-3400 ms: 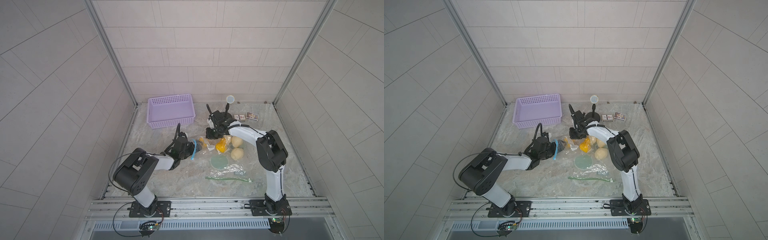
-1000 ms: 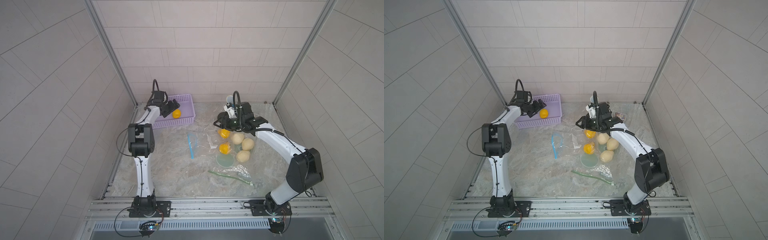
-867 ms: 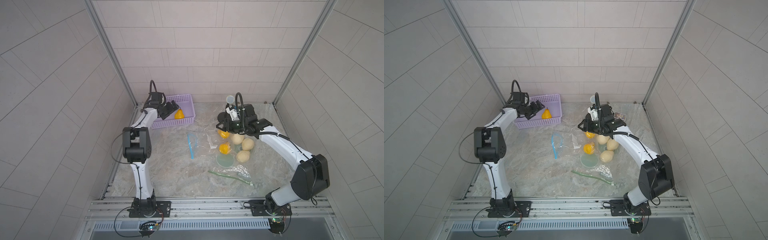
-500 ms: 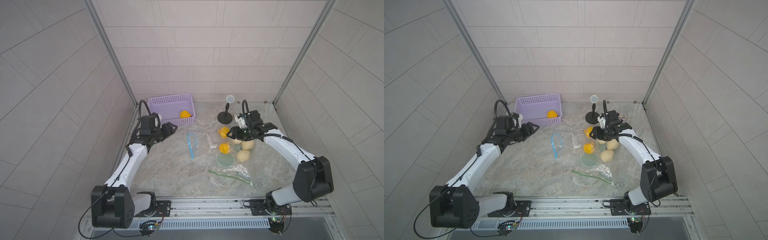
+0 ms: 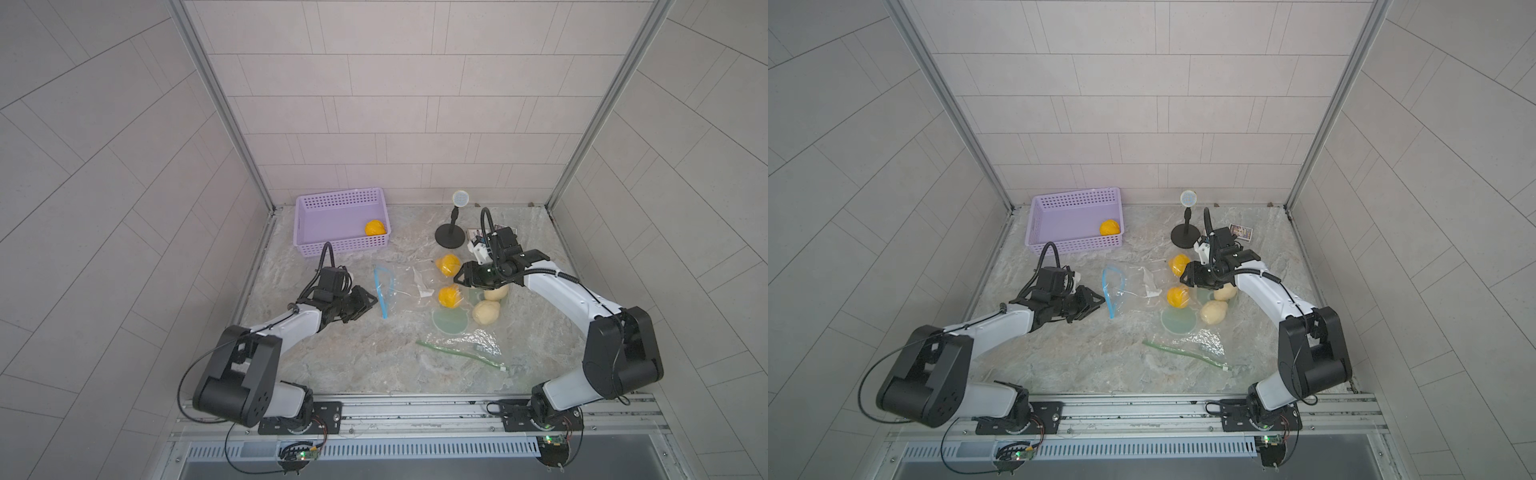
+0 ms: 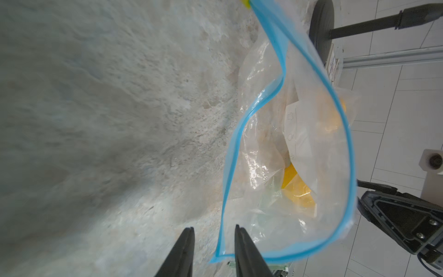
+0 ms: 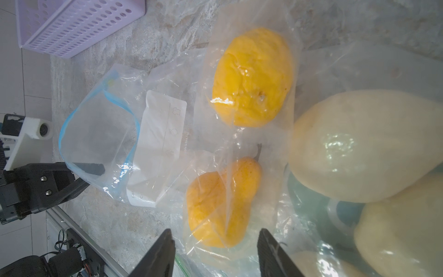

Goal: Open the zip-top bag and take out the pear
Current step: Adjust the zipper food storage bag at the center of the board.

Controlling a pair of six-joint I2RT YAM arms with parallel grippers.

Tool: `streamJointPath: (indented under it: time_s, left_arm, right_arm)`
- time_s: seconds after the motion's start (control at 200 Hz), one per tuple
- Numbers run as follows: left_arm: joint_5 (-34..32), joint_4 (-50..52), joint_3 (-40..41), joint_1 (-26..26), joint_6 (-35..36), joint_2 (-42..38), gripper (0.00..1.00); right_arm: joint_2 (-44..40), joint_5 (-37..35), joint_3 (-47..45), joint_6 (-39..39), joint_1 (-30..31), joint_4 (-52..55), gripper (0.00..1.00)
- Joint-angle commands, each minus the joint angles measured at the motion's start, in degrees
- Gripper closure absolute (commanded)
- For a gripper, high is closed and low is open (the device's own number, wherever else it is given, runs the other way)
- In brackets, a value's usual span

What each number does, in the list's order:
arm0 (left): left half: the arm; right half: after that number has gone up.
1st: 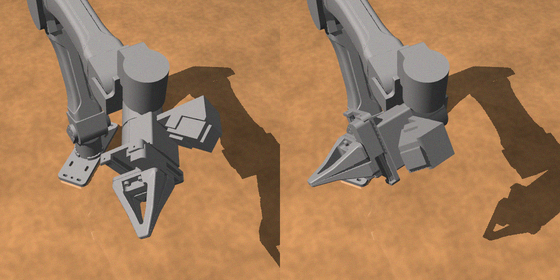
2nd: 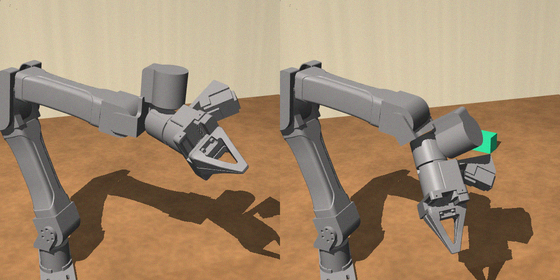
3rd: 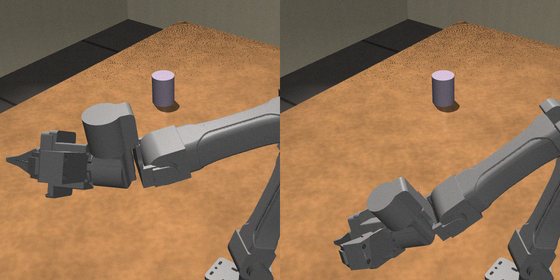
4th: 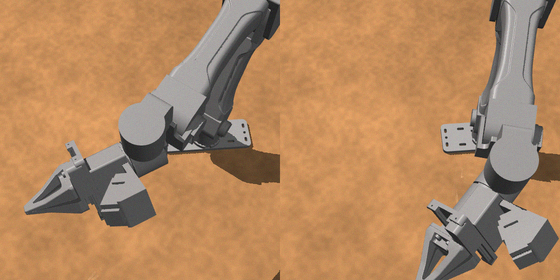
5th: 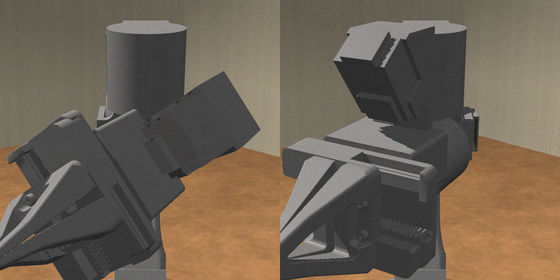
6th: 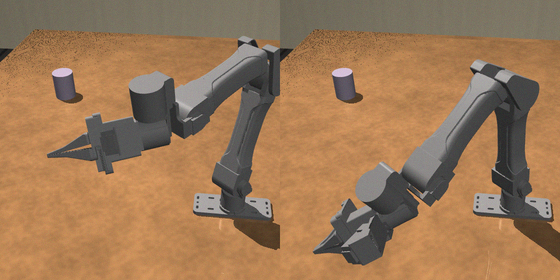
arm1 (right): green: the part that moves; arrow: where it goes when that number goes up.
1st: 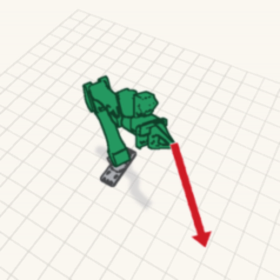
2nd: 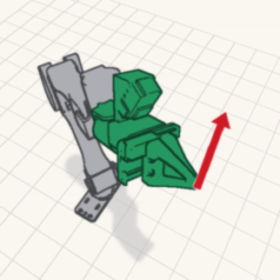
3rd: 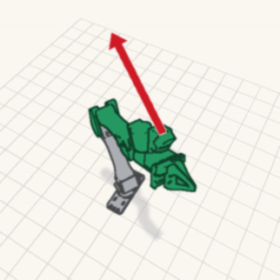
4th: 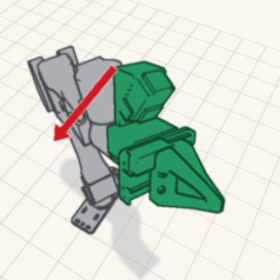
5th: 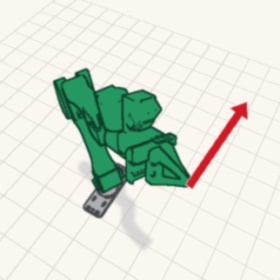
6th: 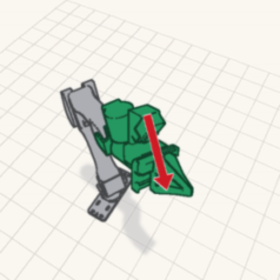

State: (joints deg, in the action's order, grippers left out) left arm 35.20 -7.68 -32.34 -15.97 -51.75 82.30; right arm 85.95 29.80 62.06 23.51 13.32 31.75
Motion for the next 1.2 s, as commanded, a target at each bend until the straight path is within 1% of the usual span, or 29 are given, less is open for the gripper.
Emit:
streamJointPath:
  time_s: [0.0,0.095,0.195,0.225,0.295,0.525,0.595,0.64,0.741,0.836,0.896,0.956,0.991,1.006,1.071,1.106,1.191]
  left_arm:
    - [1.26,-14.18,-1.67,-0.88,-6.15,2.88,0.62]
    - [2.8,-16.85,-4.23,-2.3,-6.95,6.56,0.6]
    - [4.0,-20.53,-6.13,-4.75,-7.03,11.33,0.6]
    - [4.69,-20.78,-6.61,-4.86,-7.01,12.91,0.61]
    - [5.49,-25.7,-5.96,-4.6,-9.25,14.74,0.62]
    - [7.17,-31.16,-7.94,-5.88,-11.48,17.92,0.61]
    - [8.0,-34.47,-7.76,-5.92,-12.61,19.68,0.61]
    - [8.64,-37.8,-7.28,-6.0,-14.34,21.19,0.59]
    - [9.89,-44.19,-6.37,-6.23,-17.96,24.42,0.59]
    - [9.44,-43.83,-5.8,-7.12,-16.98,26.49,0.58]
    - [8.8,-43.39,-5.28,-7.58,-16.02,27.65,0.58]
    - [8.36,-43.18,-4.78,-7.74,-15.13,28.32,0.58]
    - [8.18,-42.21,-4.67,-7.69,-14.48,28.44,0.58]
    - [8.09,-41.69,-4.59,-7.68,-14.18,28.34,0.58]
    - [6.83,-38.32,-4.14,-7.68,-11.93,27.41,0.58]
    - [6.44,-35.7,-4.02,-7.68,-10.25,26.64,0.58]
    - [5.17,-30.58,-3.96,-7.66,-6.76,25.05,0.56]
  right_arm:
    - [0.25,-1.4,-0.47,-1.4,-0.54,0.41,0.42]
    - [0.47,-1.74,-0.67,-1.36,-0.6,0.25,0.43]
    - [1.55,-2.41,-0.69,-1.28,-0.96,-0.21,0.43]
    - [2.07,-2.84,-0.82,-1.1,-1.15,-0.49,0.43]
    - [2.89,-2.82,-0.94,-1.18,-1.35,-0.68,0.44]
    - [3.96,-3.94,-3.02,-1.09,-1.54,-2.51,0.44]
    - [3.97,-4.39,-3.66,-0.92,-1.5,-2.96,0.44]
    - [3.87,-4.85,-4.0,-0.78,-1.5,-3.22,0.44]
    - [2.9,-6.24,-4.12,-1.01,-1.63,-3.0,0.43]
    - [2.27,-6.12,-3.87,-1.11,-1.62,-2.98,0.42]
    - [3.42,-5.63,-3.25,-1.46,-1.63,-2.83,0.42]
    - [5.23,-3.7,-3.0,-1.41,-1.58,-3.98,0.43]
    - [6.3,-2.64,-2.79,-1.1,-1.63,-4.74,0.47]
    - [6.71,-2.04,-2.74,-1.05,-1.63,-5.07,0.51]
    - [7.36,-0.46,-1.97,-0.85,-1.42,-5.39,0.76]
    - [6.48,-0.42,-1.61,-0.75,-0.97,-5.55,0.86]
    - [3.18,-0.44,-0.03,-0.89,0.84,-4.76,1.0]
